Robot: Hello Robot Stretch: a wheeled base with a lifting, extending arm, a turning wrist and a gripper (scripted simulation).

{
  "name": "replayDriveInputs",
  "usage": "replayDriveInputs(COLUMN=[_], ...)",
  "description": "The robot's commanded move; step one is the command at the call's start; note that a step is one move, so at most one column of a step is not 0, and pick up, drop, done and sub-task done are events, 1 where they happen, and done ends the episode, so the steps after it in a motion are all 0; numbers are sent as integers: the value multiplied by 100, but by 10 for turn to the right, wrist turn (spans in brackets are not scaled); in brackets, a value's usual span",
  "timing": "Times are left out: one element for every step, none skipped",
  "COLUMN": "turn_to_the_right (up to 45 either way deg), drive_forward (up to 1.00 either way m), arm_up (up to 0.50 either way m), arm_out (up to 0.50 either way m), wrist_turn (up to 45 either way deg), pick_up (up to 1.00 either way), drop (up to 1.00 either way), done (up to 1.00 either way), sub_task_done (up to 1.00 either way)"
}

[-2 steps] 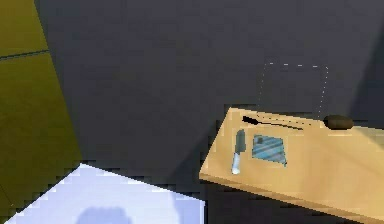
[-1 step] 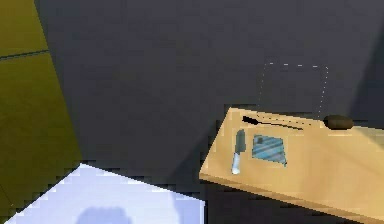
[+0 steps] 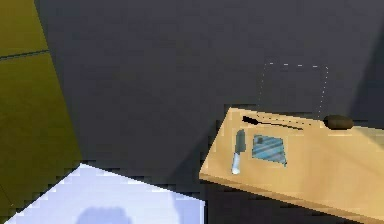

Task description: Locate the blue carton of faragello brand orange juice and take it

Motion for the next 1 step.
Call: replayDriveInputs(turn_to_the_right=[0], drive_forward=[0], arm_up=[0], arm_out=[0], wrist_turn=[450], pick_up=[0], drop=[0], done=[0], sub_task_done=[0])
